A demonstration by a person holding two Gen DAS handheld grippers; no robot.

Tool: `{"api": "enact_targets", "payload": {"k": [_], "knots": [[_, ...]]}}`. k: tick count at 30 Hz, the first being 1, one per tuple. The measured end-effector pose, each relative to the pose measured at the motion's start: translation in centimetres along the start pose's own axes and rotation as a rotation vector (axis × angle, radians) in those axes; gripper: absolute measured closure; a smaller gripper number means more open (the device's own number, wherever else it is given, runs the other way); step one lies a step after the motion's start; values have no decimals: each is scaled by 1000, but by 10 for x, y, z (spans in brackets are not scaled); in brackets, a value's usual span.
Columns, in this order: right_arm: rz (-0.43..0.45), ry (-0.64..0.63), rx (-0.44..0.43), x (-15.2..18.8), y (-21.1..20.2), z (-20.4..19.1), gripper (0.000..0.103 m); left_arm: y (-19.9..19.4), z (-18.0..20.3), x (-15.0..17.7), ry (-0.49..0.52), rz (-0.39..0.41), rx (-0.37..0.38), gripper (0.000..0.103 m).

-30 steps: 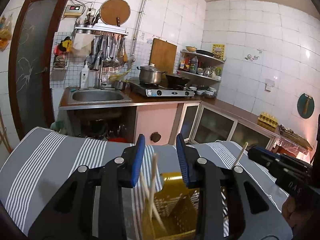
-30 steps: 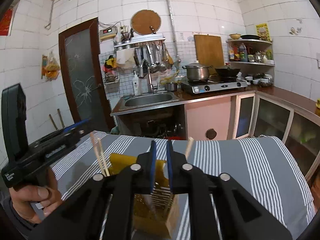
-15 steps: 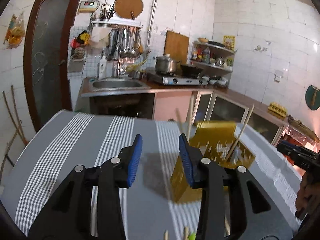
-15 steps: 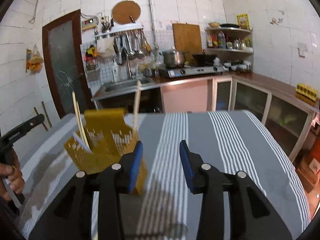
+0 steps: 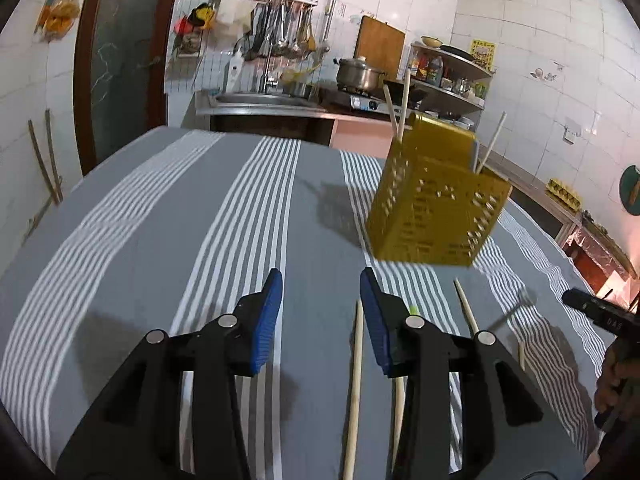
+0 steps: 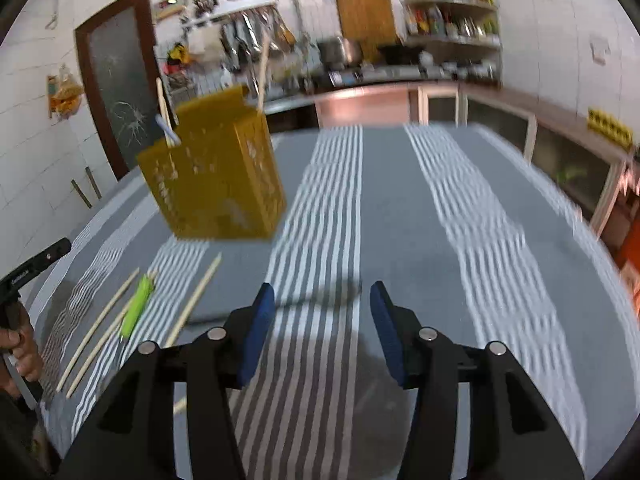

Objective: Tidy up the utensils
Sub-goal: 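Move both grippers back over the utensils on the table, then close the left gripper on a chopstick while the right gripper grasps the black spoon handle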

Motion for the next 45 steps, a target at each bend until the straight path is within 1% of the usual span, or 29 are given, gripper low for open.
{"api": "enact_targets", "payload": {"k": [5,8,10,19,24,27,31,35,38,40,45], "knots": [[-35,21,-3,13,4,-6,53,1,4,4,0,-9,7,63],[-52,5,-5,16,5,-15,53,1,7,7,-1,-13,10,63],[-62,-1,-9,20,5,-20,53,5,9,9,4,-34,3,63],[-105,-16,21,21,15,-28,53,22,33,20,56,-115,33,63],[-135,-17,10,24,21,-33,53,33,39,24,50,-152,47,63],[-144,-16,10,25,24,-35,53,38,42,27,67,-173,41,63],[-159,-6,13,23,29,-35,53,49,33,32,59,-208,9,63],[-181,-2,15,22,34,-36,53,59,25,37,57,-257,-4,63],[-202,6,17,21,39,-37,53,66,22,38,49,-298,2,63],[-213,6,17,19,43,-40,53,69,19,36,47,-310,-7,63],[-237,12,16,14,58,-44,53,83,18,43,41,-380,2,63]]}}
Point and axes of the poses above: each gripper's, at about its wrist camera, not at the fingertips, and y roughly the way its jaws point, z to its right, x to its underside, the point moved 6 cm from there along y, roughly the way its jaws point, and after that the axes turned 12 degrees about x, right-handed, at the moved point
